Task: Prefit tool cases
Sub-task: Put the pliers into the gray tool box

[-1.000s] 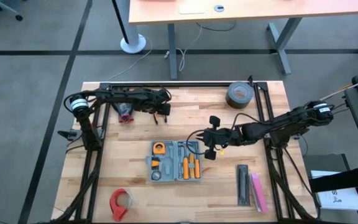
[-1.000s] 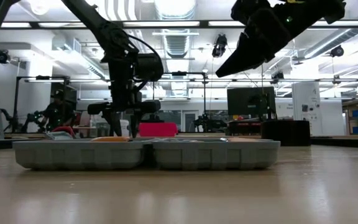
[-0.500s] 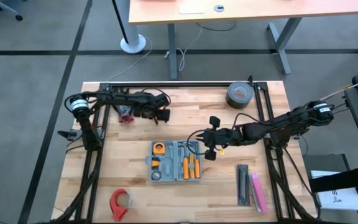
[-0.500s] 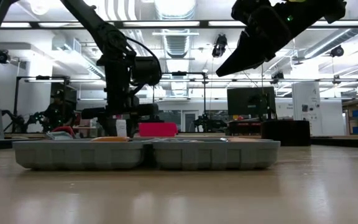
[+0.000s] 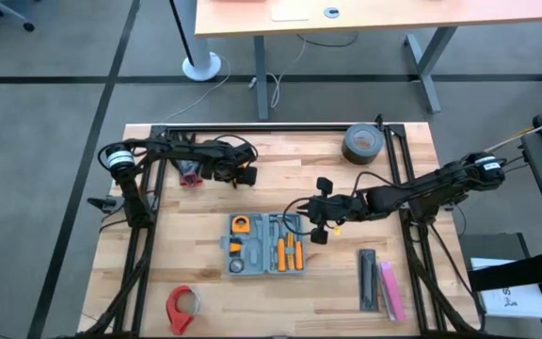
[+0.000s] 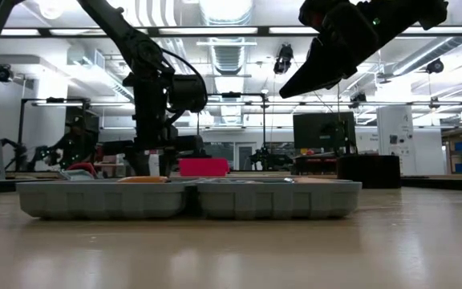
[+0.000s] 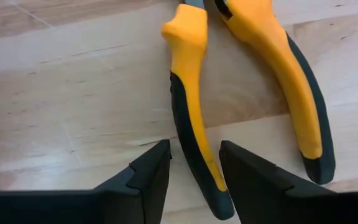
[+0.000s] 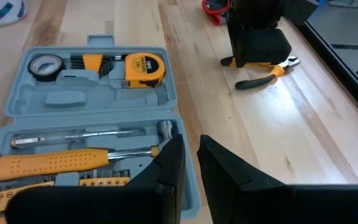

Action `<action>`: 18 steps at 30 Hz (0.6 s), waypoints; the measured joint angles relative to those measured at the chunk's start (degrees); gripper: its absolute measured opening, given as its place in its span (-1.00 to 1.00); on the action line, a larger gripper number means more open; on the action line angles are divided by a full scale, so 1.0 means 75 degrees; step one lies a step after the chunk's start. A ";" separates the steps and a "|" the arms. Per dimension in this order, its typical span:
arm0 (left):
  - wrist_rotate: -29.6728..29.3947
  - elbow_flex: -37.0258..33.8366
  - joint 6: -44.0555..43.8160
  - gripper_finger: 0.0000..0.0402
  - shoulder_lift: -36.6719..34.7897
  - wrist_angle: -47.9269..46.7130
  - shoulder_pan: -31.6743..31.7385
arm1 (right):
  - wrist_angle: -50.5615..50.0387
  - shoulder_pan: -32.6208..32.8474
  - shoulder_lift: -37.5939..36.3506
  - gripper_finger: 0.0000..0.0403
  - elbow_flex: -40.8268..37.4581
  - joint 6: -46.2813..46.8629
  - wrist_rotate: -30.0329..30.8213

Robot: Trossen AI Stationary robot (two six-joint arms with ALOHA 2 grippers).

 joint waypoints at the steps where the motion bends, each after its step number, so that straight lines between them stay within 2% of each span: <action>1: -0.0001 0.0000 0.0000 -0.27 0.0000 0.0001 0.0000 | 0.0000 0.0000 0.0000 -0.84 0.0000 0.0008 0.0000; 6: 0.0011 0.0000 -0.0029 -0.44 0.0000 -0.0009 -0.0070 | -0.0003 0.0055 0.0000 -0.84 0.0000 0.0038 0.0000; 13: 0.0363 0.0000 -0.0125 -0.81 -0.0020 -0.0009 -0.0085 | -0.0003 0.0067 0.0000 -0.84 0.0000 0.0032 0.0000; 18: 0.0654 0.0032 -0.0124 -0.82 -0.0023 -0.0027 -0.0166 | -0.0047 0.0096 0.0000 -0.84 0.0000 0.0035 -0.0002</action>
